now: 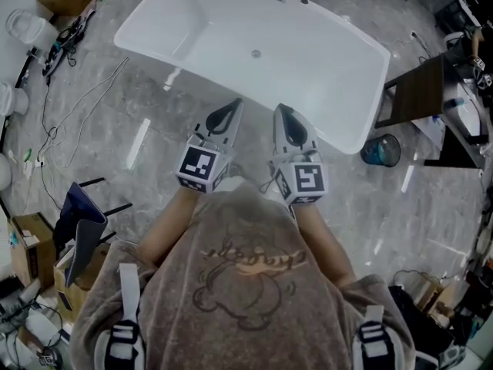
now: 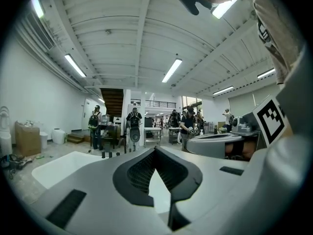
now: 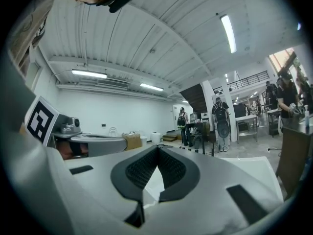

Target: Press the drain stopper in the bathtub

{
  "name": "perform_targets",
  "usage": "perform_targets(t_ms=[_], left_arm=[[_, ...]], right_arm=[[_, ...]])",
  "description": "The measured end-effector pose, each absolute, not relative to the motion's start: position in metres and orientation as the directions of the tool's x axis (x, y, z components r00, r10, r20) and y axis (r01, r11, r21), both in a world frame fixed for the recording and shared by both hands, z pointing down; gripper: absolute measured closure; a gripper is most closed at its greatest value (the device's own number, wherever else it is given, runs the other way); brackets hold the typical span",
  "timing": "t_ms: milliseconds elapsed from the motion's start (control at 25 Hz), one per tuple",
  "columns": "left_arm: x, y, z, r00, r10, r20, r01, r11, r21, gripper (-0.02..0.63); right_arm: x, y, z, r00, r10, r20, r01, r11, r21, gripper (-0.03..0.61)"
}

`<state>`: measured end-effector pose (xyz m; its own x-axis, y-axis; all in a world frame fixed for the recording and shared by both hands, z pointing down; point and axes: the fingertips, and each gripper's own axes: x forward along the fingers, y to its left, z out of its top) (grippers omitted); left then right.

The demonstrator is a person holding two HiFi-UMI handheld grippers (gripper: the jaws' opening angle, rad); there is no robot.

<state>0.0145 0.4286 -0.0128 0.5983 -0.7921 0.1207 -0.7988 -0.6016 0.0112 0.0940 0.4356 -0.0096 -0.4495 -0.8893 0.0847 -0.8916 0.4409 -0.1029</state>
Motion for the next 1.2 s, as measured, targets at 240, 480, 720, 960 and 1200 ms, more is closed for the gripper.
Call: perform_targets(t_ms=[240,480,720,960,1200], left_arm=[[0.013,0.388,-0.015,0.642,-0.758,0.118,-0.764,-0.646,0.007,0.614],[0.027,0.357,-0.018,0.655,-0.746,0.118,-0.753,-0.658,0.023,0.614],[0.035,0.325,-0.014,0.656,-0.744,0.124,-0.752,-0.658,0.033,0.614],[0.045,0.288,-0.013,0.645,-0.754,0.120,-0.762,-0.648,0.025,0.614],[0.060,0.241,-0.017,0.617,-0.781,0.101,-0.786,-0.617,0.027,0.614]], right_arm=[[0.098,0.394,-0.009,-0.400,-0.912,0.095,-0.916,0.393,-0.084,0.578],[0.119,0.360,-0.012,-0.377,-0.921,0.095,-0.925,0.371,-0.079,0.578],[0.127,0.331,-0.011,-0.371,-0.924,0.095,-0.928,0.364,-0.083,0.578],[0.135,0.285,-0.011,-0.393,-0.914,0.099,-0.919,0.387,-0.075,0.578],[0.142,0.240,-0.013,-0.435,-0.896,0.087,-0.900,0.431,-0.069,0.578]])
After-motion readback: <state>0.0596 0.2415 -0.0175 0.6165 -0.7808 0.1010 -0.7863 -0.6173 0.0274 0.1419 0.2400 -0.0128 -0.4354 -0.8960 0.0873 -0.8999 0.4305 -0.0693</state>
